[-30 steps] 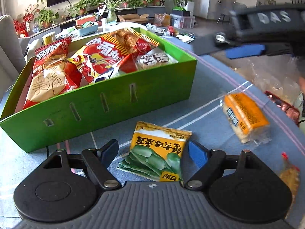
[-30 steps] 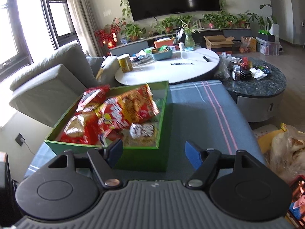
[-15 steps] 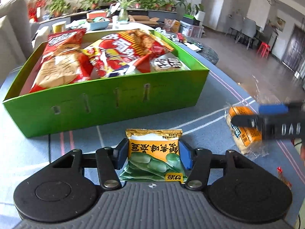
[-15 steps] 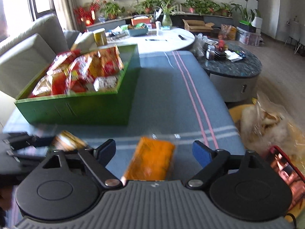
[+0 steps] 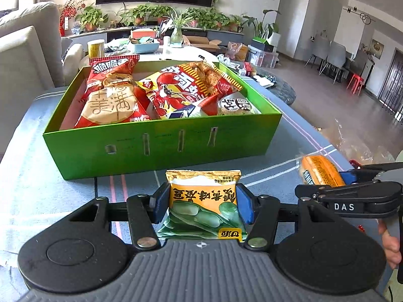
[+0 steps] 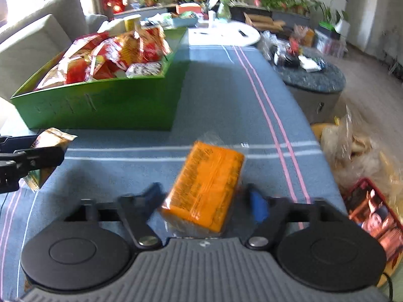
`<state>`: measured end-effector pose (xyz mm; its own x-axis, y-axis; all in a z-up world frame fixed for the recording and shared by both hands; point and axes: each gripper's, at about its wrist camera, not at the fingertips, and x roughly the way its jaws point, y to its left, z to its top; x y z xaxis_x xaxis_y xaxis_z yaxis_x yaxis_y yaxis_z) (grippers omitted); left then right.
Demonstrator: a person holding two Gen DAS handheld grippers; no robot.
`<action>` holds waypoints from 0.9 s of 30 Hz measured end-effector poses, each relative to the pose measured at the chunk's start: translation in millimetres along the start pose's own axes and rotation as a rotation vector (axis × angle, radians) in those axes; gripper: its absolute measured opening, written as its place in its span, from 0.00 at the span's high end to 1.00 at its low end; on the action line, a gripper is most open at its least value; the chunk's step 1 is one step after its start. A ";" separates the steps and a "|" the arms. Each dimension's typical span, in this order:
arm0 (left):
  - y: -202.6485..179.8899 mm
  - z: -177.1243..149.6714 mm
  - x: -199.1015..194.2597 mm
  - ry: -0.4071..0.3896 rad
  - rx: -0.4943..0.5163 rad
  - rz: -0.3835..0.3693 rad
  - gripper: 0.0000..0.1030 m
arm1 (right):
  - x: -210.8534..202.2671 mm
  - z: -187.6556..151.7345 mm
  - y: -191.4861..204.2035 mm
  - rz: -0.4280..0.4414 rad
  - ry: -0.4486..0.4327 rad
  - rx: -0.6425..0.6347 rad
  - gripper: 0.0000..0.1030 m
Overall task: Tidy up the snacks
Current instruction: 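Carry the green-bean pack and orange cake pack over the green box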
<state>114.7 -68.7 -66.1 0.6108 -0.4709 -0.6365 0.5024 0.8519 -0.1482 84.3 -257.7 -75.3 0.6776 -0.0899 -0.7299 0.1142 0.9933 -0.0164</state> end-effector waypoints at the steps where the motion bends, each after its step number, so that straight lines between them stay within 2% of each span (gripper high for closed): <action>1: 0.5 0.2 -1.4 -0.004 -0.004 -0.002 0.49 | -1.0 0.7 -0.2 0.008 0.003 0.003 0.24; 11: 9.8 3.6 -10.8 -0.035 -0.040 0.006 0.49 | -16.2 8.7 12.0 0.084 -0.058 0.014 0.25; 27: 17.7 13.4 -22.6 -0.079 -0.066 0.015 0.49 | -42.6 41.3 32.6 0.207 -0.184 0.029 0.25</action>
<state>118.0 -46.1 -44.1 0.6656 -0.4721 -0.5780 0.4526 0.8712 -0.1903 89.2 -224.5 -16.6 0.8088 0.1005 -0.5794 -0.0214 0.9897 0.1418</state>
